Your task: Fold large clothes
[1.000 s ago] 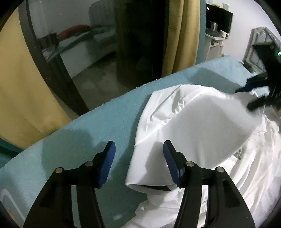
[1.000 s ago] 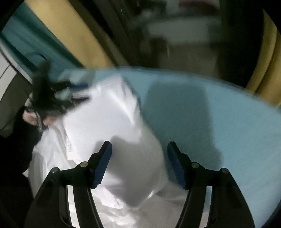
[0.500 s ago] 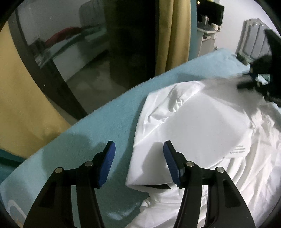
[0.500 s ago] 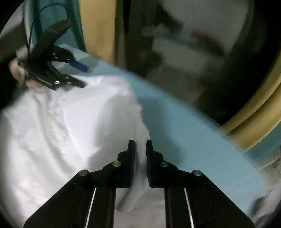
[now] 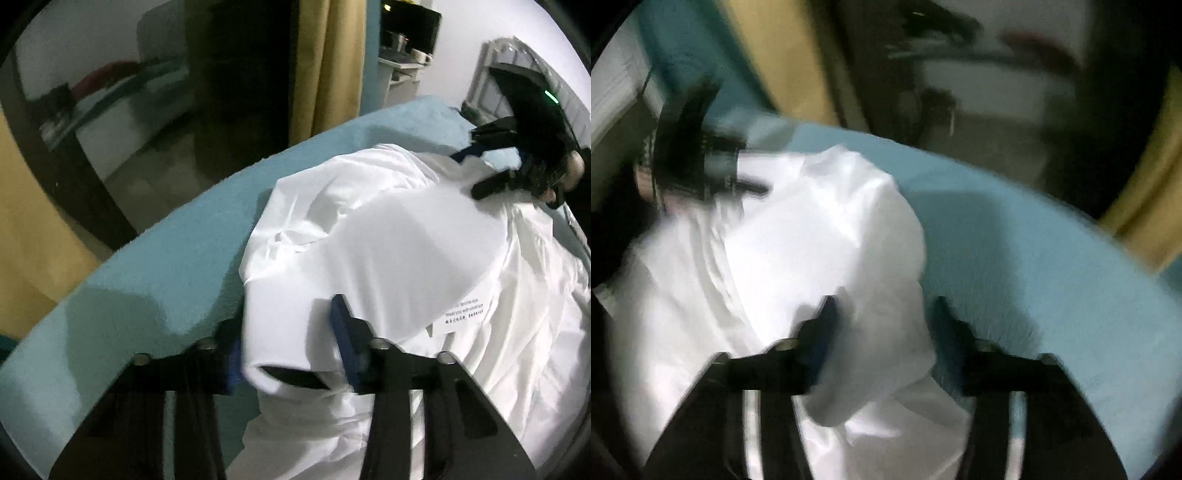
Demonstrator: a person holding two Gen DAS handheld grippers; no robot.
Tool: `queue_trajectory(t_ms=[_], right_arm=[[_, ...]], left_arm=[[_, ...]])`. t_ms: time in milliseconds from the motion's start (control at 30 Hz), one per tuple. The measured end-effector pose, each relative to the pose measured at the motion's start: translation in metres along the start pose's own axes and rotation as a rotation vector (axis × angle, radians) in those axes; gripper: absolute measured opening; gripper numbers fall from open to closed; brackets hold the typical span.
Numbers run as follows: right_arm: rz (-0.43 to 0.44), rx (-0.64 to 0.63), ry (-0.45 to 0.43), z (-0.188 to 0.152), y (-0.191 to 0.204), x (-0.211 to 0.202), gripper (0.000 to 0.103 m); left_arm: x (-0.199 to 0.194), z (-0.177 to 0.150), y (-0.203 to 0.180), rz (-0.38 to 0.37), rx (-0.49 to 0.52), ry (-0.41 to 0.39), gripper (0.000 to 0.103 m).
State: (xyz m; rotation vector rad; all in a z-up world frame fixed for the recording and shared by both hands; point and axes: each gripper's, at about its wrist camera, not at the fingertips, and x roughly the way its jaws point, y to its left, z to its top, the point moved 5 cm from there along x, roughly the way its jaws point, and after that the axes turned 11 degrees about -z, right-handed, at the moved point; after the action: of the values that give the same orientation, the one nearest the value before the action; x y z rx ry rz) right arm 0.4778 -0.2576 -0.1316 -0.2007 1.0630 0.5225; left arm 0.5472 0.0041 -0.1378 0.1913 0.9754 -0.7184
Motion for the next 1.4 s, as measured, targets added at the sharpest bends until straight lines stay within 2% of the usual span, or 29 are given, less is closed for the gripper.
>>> queue_trajectory(t_ms=[100,133,167,200,233,267,300,333,367,400,467,567,667,733,833,1067,1333,1400], right_arm=[[0.166,0.127,-0.009,0.003,-0.015,0.001,0.063],[0.228,0.142,0.005,0.005,-0.014,0.002,0.063],[0.25,0.134,0.017,0.006,-0.009,0.005,0.059],[0.244,0.109,0.023,0.007,-0.004,0.007,0.036],[0.212,0.078,0.024,0.006,0.001,0.007,0.023],[0.159,0.034,0.027,0.007,0.008,0.007,0.022],[0.11,0.001,0.006,0.008,0.012,0.002,0.015],[0.025,-0.07,-0.042,0.012,0.021,-0.006,0.013],[-0.109,-0.177,-0.115,0.018,0.036,-0.017,0.013],[-0.205,-0.252,-0.157,0.018,0.048,-0.021,0.012],[-0.494,-0.472,-0.278,0.021,0.081,-0.035,0.012],[-0.803,-0.818,-0.378,-0.002,0.124,-0.024,0.012],[-0.932,-1.034,-0.395,-0.038,0.144,-0.004,0.012],[-0.977,-1.076,-0.428,-0.054,0.152,0.0,0.012],[-0.991,-1.088,-0.446,-0.074,0.159,-0.003,0.013],[-0.903,-0.99,-0.41,-0.085,0.163,-0.03,0.016],[-0.776,-0.937,-0.262,-0.106,0.158,-0.042,0.017],[-0.755,-0.935,-0.249,-0.109,0.162,-0.047,0.021]], left_arm=[[-0.005,0.003,-0.004,0.039,0.032,-0.02,0.017],[-0.008,0.004,-0.006,0.061,0.043,-0.034,0.015],[-0.015,0.007,-0.01,0.099,0.062,-0.062,0.014],[-0.02,0.008,-0.013,0.122,0.077,-0.083,0.014],[-0.027,0.01,-0.016,0.152,0.096,-0.114,0.013],[-0.034,0.013,-0.019,0.177,0.112,-0.146,0.013],[-0.041,0.015,-0.024,0.197,0.127,-0.178,0.013],[-0.047,0.017,-0.029,0.219,0.141,-0.204,0.014],[-0.055,0.018,-0.034,0.259,0.164,-0.244,0.014],[-0.061,0.017,-0.039,0.301,0.196,-0.276,0.014],[-0.061,0.015,-0.05,0.402,0.269,-0.294,0.016],[-0.055,0.003,-0.06,0.436,0.303,-0.275,0.017],[-0.05,-0.011,-0.07,0.446,0.316,-0.243,0.017],[-0.051,-0.021,-0.08,0.452,0.333,-0.232,0.018],[-0.056,-0.032,-0.093,0.446,0.358,-0.224,0.018],[-0.086,-0.059,-0.123,0.447,0.371,-0.246,0.019],[-0.101,-0.093,-0.136,0.412,0.326,-0.217,0.019],[-0.102,-0.104,-0.139,0.388,0.314,-0.202,0.019]])
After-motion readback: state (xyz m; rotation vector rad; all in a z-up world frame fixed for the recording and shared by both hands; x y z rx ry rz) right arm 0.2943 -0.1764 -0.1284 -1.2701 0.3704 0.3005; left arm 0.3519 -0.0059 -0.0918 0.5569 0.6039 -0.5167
